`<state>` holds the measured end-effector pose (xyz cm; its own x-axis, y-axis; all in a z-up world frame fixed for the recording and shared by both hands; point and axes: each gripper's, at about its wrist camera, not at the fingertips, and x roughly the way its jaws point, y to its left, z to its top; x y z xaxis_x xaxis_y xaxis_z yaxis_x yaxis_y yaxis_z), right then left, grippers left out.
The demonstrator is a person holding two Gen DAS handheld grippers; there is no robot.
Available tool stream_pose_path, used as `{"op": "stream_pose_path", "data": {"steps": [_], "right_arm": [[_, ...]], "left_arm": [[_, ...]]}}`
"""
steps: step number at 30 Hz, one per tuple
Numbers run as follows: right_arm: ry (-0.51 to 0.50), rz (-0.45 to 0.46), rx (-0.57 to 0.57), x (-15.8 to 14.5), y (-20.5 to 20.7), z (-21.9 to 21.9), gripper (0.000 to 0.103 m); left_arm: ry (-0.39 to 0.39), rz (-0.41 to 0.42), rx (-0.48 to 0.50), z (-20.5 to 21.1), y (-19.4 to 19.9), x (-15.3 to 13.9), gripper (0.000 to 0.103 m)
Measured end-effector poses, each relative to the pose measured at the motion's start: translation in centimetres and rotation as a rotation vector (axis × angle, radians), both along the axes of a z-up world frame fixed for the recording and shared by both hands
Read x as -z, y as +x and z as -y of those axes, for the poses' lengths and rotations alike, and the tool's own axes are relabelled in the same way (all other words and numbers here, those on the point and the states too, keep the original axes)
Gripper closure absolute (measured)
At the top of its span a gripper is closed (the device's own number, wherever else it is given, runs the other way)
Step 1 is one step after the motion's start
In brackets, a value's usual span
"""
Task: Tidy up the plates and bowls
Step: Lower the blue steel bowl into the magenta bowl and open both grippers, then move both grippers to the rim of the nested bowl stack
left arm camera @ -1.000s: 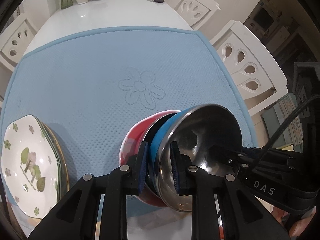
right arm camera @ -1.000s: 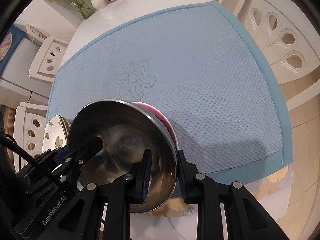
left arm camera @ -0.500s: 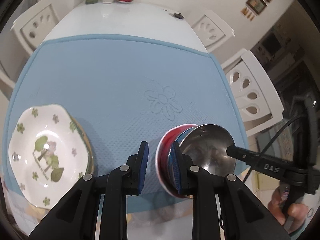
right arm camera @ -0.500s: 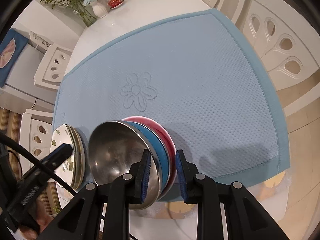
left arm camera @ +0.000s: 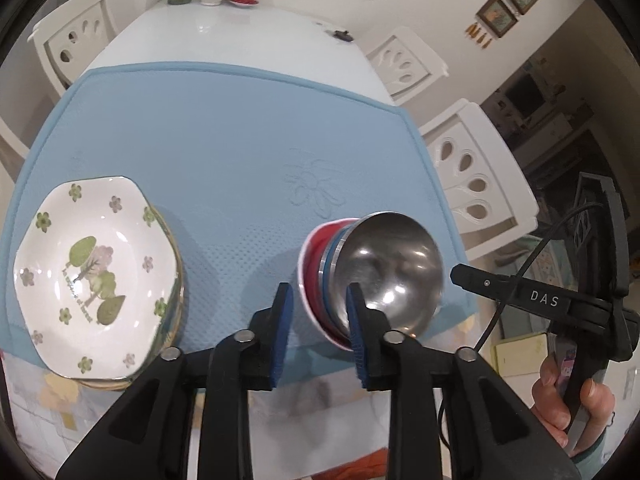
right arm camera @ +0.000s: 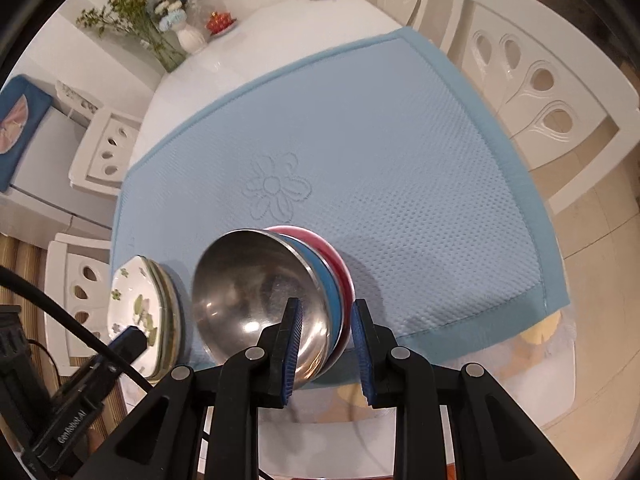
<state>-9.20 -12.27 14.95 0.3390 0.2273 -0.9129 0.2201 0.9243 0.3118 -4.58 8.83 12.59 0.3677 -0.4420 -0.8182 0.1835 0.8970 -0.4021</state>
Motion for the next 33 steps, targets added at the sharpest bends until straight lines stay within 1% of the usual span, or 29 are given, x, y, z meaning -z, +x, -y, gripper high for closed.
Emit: {"op": "stream_pose_path", "data": {"steps": [4,6,7,8,9,10,11,12,14,16,20,22,26,28,33], "right_arm": [[0.0,0.025,-0.004,-1.6,-1.7,-0.2,0.079],[0.02,0.041,-0.013,-2.4,-2.6,-0.2,0.079],[0.029,0.051,-0.018,-2.7,-3.1,-0.2,0.079],[0.035,0.067,-0.027,-3.3,-3.6,-0.3,0.078],[0.041,0.079,-0.035,-3.8,-3.9,-0.2,0.074],[0.053,0.095,-0.044,-4.3,-4.2,-0.1,0.069],[0.072,0.117,-0.052,-4.9,-4.6,0.1,0.05],[0.087,0.148,-0.053,-5.5,-4.9,0.2,0.037],[0.088,0.222,-0.057,-7.0,-5.2,0.3,0.035],[0.079,0.256,-0.101,-8.1,-5.2,0.2,0.035],[0.031,0.306,-0.182,-9.6,-6.1,0.4,0.035],[0.009,0.326,-0.215,-10.2,-7.1,1.0,0.035],[-0.034,0.396,-0.255,-10.9,-9.6,3.8,0.027],[-0.016,0.41,-0.258,-11.0,-10.2,5.4,0.027],[0.073,0.434,-0.233,-10.9,-10.7,9.4,0.026]], "left_arm": [[-0.04,0.03,0.028,0.8,-0.6,-0.6,0.075],[-0.046,0.047,0.041,1.4,-0.8,-1.3,0.068],[-0.041,0.055,0.04,1.7,-0.9,-1.6,0.058],[-0.038,0.063,0.033,1.8,-1.1,-2.0,0.044],[-0.043,0.083,0.019,2.0,-1.3,-2.7,0.038],[-0.054,0.104,0.014,2.0,-1.5,-3.4,0.035],[-0.061,0.121,0.015,2.2,-1.7,-4.0,0.035],[-0.057,0.134,0.015,2.4,-1.9,-4.6,0.035],[-0.035,0.157,-0.004,2.7,-2.2,-5.5,0.035],[-0.026,0.165,-0.031,3.1,-2.4,-6.2,0.034],[-0.06,0.133,-0.092,4.0,-2.3,-7.1,0.033],[-0.07,0.13,-0.114,4.9,-2.3,-7.6,0.033],[-0.01,0.172,-0.167,6.9,-3.2,-9.5,0.033],[0.015,0.196,-0.185,8.0,-4.0,-10.5,0.032],[0.076,0.213,-0.23,9.3,-5.7,-11.4,0.023]]}}
